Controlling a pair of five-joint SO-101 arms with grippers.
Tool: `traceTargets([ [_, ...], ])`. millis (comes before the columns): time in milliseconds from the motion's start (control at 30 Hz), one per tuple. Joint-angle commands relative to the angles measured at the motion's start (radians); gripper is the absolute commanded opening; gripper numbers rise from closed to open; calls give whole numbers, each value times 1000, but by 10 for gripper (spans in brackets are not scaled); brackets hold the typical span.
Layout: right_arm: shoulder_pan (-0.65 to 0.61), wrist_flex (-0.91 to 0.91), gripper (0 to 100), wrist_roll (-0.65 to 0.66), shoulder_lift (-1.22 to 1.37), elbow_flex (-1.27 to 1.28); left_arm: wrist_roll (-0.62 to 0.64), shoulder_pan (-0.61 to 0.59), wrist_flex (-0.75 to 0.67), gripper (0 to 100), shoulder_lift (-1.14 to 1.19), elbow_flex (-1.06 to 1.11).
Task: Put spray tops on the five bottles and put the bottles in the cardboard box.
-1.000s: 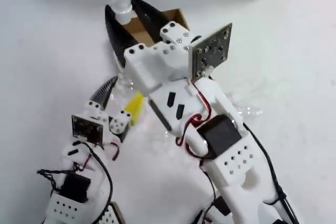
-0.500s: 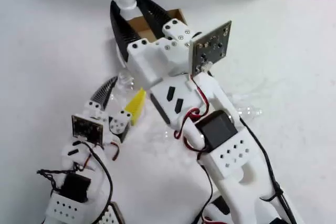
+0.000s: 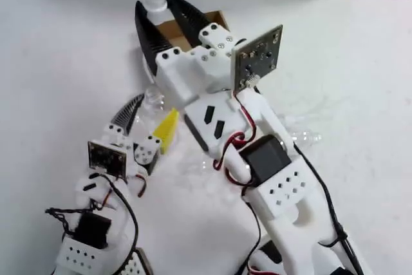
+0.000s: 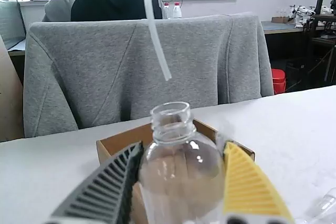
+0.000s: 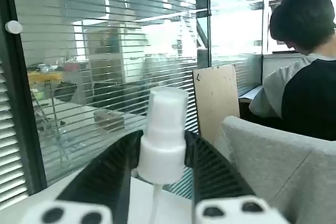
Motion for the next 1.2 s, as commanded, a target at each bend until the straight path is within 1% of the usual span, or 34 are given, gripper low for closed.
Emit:
traceTargets([
  [0,-2,-16,15,-8,1,-3,-8,-8,-31,20,-13,-9],
  [133,-24,5,15,-2,-2,-5,-8,-8,-31,20,-13,-9],
  [900,-24,21,15,-2,1,26,-8,-8,-31,20,-13,-9],
  [1167,-25,21,15,-3,-10,103,-8,-8,-31,20,-13,-9],
])
